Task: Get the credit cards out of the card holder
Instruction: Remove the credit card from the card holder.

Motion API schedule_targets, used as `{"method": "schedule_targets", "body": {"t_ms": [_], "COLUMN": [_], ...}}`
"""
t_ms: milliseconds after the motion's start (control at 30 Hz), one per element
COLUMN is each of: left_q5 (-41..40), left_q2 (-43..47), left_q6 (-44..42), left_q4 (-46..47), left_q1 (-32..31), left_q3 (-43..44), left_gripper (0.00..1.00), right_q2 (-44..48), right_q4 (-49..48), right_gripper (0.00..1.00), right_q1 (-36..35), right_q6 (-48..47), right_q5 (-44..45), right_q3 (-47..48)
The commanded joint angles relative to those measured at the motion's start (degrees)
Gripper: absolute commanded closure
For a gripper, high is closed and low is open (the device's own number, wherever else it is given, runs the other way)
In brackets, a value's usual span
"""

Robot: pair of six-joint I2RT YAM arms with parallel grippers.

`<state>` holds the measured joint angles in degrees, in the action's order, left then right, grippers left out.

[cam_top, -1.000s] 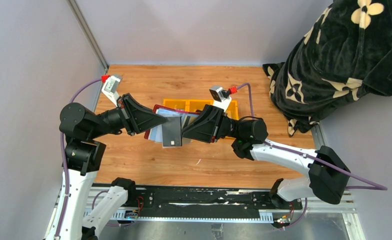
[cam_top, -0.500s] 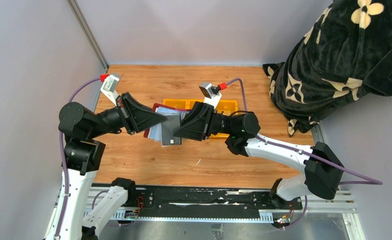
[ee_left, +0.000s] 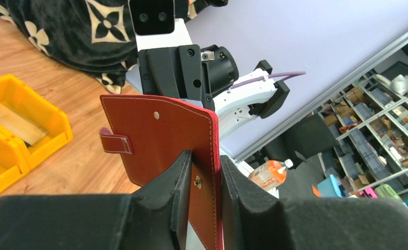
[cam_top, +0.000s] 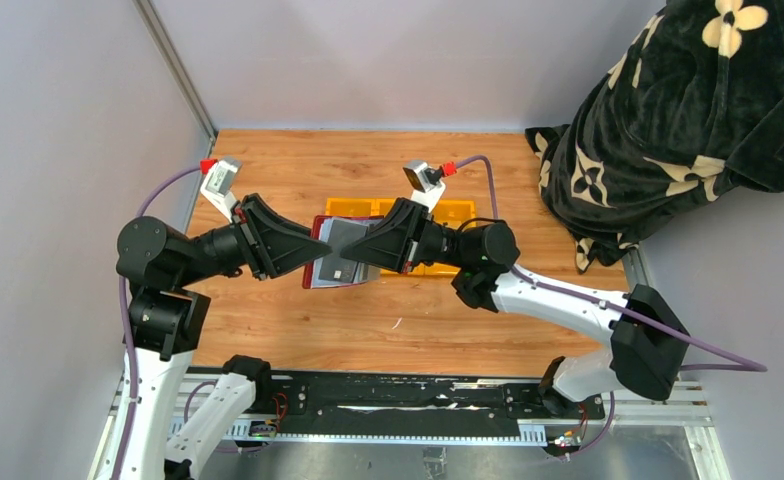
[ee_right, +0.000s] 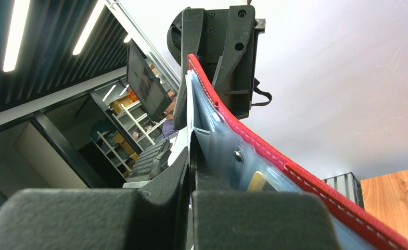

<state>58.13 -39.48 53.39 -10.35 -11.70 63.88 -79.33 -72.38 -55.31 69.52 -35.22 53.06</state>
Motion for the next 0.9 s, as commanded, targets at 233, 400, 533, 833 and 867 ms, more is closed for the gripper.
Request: {"method": "schedule_targets", "body": {"t_ms": [233, 400, 533, 833, 867], "left_q5": [1.9, 0.8, 0.2, -2.3, -2.1], "left_q2": [1.1, 0.7, 0.4, -0.4, -0.4], "left_q6": [0.4, -0.5, -0.6, -5.5, -5.6], "left_q4": [1.0, 0.6, 0.5, -3.5, -3.6], "left_q1": [0.3, 0.3, 0.3, 0.3, 0.3], "left_q3": [-0.3, 0.8, 1.4, 5.1, 5.3], "left_gripper": [0.94, 1.0, 1.0, 1.0, 1.0], "right_q2": [3.3, 3.0, 3.1, 3.4, 3.3], "right_q4": [-0.2, -1.8, -4.6, -7.4, -8.1], "right_gripper": [1.0, 0.9, 0.77, 0.78, 0.79], "right_q1": [0.6, 0.3, 0.3, 0.4, 0.4], "right_q6": [-3.3, -2.2, -0.5, 1.1, 1.8], "right_q5": [2.8, 1.3, 1.0, 0.9, 0.9], "right_q3": [-2.1, -1.9, -3.0, -3.7, -3.8]}}
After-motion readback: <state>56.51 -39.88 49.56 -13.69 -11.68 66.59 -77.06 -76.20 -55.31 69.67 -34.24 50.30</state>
